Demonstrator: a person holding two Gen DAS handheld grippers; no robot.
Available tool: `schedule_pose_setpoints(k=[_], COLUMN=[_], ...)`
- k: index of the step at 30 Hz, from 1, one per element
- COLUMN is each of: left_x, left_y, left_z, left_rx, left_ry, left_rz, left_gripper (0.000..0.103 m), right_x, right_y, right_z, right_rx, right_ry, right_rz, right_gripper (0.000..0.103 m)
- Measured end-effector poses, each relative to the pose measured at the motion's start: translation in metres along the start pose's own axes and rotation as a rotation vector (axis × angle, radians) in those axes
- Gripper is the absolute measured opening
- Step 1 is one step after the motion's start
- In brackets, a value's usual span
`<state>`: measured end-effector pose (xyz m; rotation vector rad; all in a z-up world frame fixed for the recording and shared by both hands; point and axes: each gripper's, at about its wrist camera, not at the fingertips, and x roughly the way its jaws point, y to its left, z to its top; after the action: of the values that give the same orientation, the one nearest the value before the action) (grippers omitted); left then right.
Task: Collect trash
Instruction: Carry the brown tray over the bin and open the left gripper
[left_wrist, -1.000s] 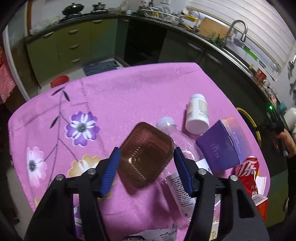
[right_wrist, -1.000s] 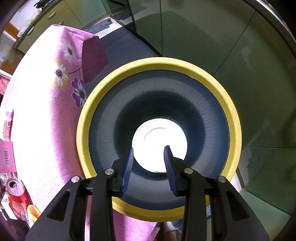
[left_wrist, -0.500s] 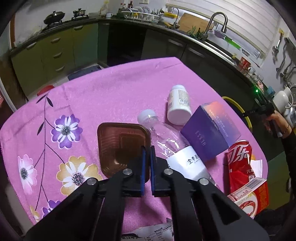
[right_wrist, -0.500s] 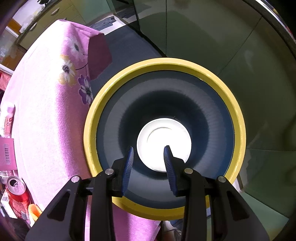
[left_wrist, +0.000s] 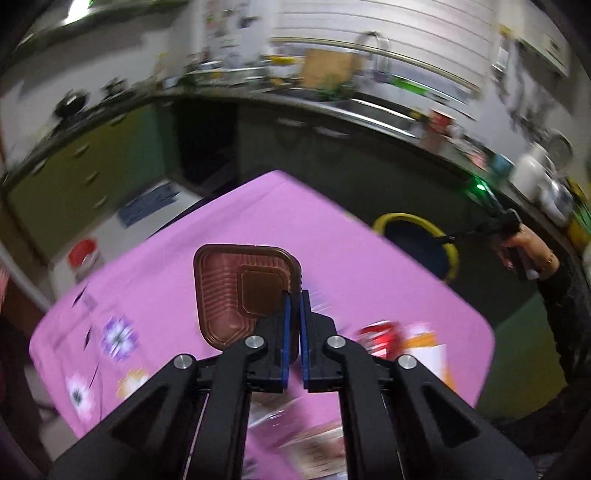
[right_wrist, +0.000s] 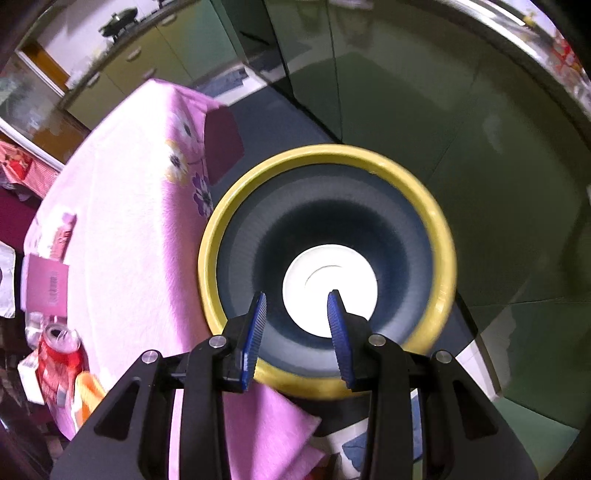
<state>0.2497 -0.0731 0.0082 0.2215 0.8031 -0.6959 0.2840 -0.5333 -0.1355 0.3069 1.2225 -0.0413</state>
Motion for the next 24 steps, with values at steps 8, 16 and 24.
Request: schedule_pose_setpoints(k=[8,16,24], left_x=[0.083,0.216,0.320], left_y=[-0.148,-0.258,-0.286], left_z=[0.082,0.110,0.101], left_rx=[0.250,0.354,0.360], left_ry=[0.132,0.321,0.448], left_rz=[-0.251,-0.400,-0.302], left_gripper=[0.005,0.005,0.020], right_x=[-0.062,-0.077,-0.066], right_y=[-0.059,-0.110,-0.129], right_z=[-0.050,-0.087,-0.102], right_rx=[0.063,0.140,0.178], right_ry=[-0.105,-0.134,-0.113], right_rz=[-0.024,-0.032,-0.016], right_gripper=[0.040,0.040,0.040])
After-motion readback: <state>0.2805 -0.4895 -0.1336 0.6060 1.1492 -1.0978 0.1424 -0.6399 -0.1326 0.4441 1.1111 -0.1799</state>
